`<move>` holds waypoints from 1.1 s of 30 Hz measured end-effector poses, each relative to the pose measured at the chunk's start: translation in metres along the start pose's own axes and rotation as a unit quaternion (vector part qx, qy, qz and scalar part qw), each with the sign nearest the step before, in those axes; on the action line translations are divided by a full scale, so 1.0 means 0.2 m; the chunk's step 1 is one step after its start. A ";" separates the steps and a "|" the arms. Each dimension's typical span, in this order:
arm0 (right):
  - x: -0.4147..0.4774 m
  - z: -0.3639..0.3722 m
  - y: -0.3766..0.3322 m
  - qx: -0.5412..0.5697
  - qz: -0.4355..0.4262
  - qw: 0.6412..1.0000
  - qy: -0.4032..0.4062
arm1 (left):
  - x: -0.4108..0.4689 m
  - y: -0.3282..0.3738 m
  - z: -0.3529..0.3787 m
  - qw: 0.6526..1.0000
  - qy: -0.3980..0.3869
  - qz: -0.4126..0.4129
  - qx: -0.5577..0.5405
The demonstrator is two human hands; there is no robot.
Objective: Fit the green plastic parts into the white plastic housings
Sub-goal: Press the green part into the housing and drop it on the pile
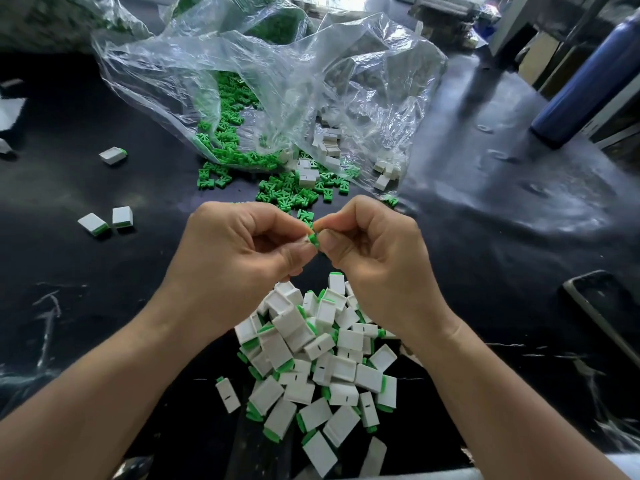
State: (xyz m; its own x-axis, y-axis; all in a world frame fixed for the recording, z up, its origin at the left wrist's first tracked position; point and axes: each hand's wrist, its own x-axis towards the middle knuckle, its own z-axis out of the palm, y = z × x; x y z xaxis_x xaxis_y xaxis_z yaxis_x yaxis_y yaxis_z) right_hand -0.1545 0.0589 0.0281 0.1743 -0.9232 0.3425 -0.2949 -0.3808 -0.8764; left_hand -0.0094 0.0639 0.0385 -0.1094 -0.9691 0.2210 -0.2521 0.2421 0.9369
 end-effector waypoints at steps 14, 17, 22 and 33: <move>-0.01 0.02 0.00 0.084 0.047 0.994 0.041 | 0.01 -0.01 0.04 0.984 0.010 -0.075 -0.164; 0.01 -0.02 -0.01 0.059 0.088 0.994 0.002 | 0.02 -0.03 0.03 0.990 0.000 -0.065 -0.122; 0.00 -0.06 -0.01 -0.176 0.061 0.980 -0.074 | 0.02 -0.04 0.04 0.996 -0.020 -0.049 -0.073; 0.00 -0.05 -0.02 -0.217 0.049 0.969 -0.107 | 0.03 -0.07 0.02 0.992 -0.106 -0.060 -0.014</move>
State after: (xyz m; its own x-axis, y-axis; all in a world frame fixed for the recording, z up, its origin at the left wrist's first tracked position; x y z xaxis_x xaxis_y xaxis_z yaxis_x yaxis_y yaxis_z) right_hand -0.1621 0.0598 0.0346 0.3027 -0.9420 0.1450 -0.6797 -0.3200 -0.6600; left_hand -0.0100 0.0541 0.0266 -0.2804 -0.9587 0.0485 -0.2494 0.1215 0.9608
